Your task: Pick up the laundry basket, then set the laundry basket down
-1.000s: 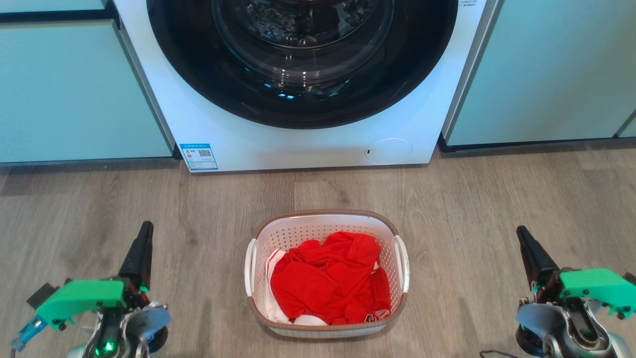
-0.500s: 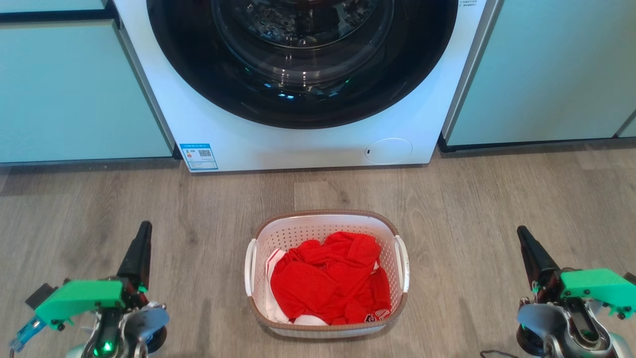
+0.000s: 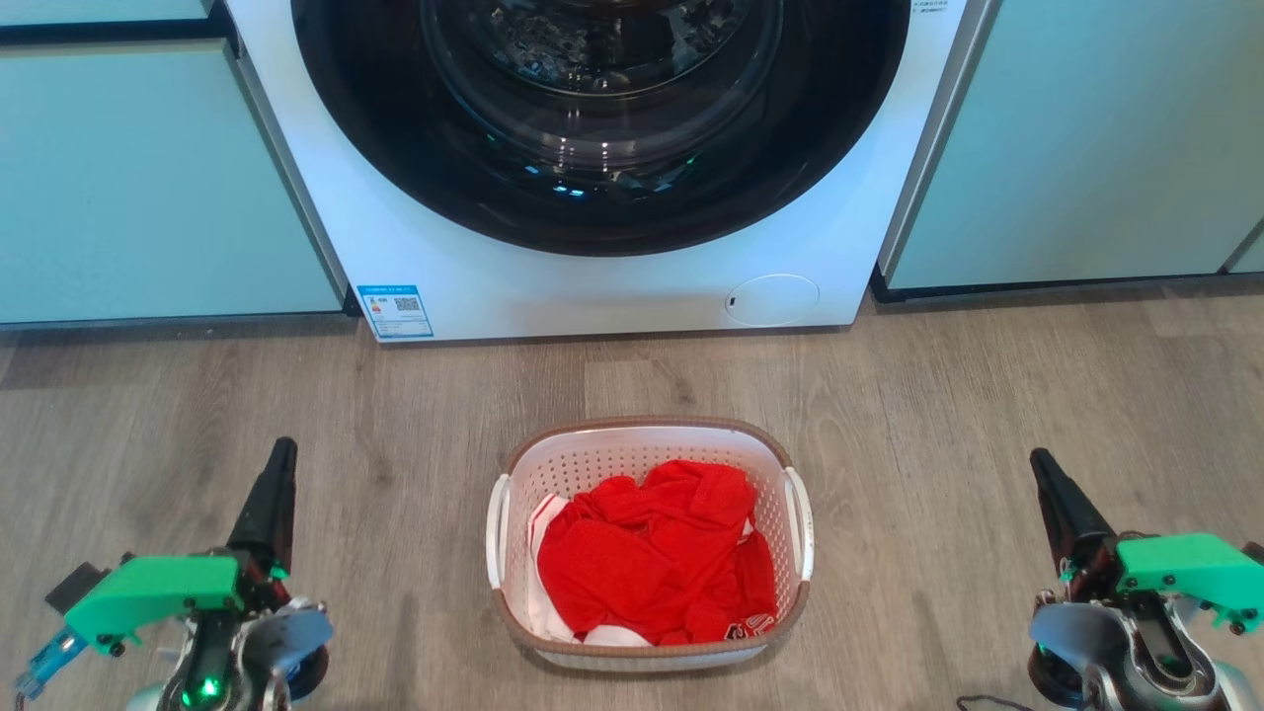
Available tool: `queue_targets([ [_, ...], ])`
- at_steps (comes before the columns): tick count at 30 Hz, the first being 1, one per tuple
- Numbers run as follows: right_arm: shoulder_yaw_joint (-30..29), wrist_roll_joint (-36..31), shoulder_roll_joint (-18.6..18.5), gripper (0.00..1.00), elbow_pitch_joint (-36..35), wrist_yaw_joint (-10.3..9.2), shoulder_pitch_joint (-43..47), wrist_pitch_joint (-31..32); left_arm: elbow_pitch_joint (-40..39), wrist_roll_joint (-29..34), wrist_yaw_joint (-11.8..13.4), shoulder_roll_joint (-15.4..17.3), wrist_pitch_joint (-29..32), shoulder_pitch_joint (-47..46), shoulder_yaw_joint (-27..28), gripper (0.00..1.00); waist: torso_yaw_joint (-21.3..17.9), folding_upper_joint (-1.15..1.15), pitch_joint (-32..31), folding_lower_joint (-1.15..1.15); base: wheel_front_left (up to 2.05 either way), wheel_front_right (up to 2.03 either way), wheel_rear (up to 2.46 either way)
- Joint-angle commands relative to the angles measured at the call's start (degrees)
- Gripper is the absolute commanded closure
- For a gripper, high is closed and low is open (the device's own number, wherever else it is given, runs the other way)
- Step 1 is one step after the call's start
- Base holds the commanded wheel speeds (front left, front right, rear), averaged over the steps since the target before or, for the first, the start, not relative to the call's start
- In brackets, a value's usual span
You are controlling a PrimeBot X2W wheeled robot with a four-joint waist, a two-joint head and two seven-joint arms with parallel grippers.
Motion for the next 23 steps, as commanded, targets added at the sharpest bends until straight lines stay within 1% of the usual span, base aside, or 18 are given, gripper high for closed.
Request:
queue_targets([
  [1,1.0,-0.4,-0.5,1.0,-1.8,0.08,-2.7,0.3,-1.7,0.4,-0.4,0.3,0.3,-2.9,1.8,1.0,0.0,0.0,0.0,0.0,0.0,0.0,0.0],
  [23,0.8,-0.6,-0.4,1.0,-1.8,0.08,-2.7,0.5,-1.7,0.6,-0.4,0.1,0.5,-2.9,2.1,1.0,0.0,0.0,0.0,0.0,0.0,0.0,0.0],
])
